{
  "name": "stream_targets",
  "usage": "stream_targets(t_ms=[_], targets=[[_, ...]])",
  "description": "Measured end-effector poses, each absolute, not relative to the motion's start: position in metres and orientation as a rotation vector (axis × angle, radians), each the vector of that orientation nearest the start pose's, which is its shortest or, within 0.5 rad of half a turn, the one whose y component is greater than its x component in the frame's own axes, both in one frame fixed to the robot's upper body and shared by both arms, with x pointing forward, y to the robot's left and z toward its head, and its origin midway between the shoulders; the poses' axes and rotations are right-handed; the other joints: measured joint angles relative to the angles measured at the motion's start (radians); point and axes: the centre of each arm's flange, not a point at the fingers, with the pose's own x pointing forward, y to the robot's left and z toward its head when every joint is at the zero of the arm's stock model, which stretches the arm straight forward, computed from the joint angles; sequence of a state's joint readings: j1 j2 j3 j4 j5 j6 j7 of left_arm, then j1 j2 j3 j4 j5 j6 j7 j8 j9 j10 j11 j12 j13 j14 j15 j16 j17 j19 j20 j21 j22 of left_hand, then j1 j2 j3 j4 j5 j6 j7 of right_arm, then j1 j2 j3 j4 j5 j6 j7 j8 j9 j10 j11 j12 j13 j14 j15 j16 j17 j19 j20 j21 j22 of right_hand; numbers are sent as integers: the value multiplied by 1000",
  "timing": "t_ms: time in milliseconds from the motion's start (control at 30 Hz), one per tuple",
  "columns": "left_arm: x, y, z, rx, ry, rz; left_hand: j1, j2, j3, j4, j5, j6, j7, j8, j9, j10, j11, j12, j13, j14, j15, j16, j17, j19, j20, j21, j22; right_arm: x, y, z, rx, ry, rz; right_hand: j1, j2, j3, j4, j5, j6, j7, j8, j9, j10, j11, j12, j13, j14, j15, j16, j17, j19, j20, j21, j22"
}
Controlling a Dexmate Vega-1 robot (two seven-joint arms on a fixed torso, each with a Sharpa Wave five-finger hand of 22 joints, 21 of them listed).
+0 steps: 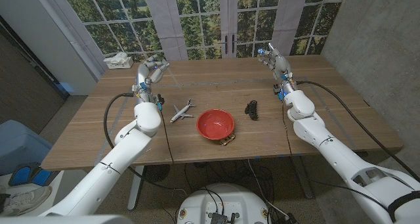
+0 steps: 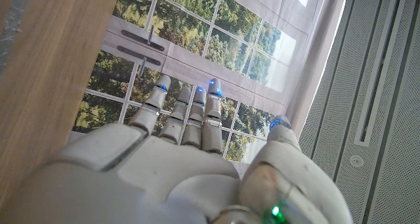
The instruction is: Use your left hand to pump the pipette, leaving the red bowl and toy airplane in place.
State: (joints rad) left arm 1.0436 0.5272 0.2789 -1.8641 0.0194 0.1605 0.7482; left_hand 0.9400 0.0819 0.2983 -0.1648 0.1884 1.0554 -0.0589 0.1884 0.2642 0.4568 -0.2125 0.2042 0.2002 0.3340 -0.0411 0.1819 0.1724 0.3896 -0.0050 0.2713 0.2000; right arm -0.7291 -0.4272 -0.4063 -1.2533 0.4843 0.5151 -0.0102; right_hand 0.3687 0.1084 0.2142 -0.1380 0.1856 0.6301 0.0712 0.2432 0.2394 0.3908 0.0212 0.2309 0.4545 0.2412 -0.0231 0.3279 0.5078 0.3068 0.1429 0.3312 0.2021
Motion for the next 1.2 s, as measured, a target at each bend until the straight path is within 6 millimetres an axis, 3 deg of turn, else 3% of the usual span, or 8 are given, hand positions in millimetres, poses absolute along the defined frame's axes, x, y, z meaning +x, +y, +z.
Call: stream_targets(t_ms=[533,1200], targets=[[548,299,27,520,-657,676,4,4,4,-4,0,0,0,0,-9,-5,5,0,0,-7,0,0,0,-9,9,0,0,636,-246,47,-48,-897,208,0,0,0,0,0,-13,6,-8,0,-4,4,0,0,0,0,0,0,0,0,0,0],[548,293,34,781,-544,791,9,-2,4,-4,0,13,-5,8,-14,-1,2,0,0,-7,0,0,0,-14,14,-6,0,634,-245,47,-52,-908,200,-9,-9,4,-4,0,-18,0,-8,0,-7,0,0,0,0,0,0,0,0,0,0,0]])
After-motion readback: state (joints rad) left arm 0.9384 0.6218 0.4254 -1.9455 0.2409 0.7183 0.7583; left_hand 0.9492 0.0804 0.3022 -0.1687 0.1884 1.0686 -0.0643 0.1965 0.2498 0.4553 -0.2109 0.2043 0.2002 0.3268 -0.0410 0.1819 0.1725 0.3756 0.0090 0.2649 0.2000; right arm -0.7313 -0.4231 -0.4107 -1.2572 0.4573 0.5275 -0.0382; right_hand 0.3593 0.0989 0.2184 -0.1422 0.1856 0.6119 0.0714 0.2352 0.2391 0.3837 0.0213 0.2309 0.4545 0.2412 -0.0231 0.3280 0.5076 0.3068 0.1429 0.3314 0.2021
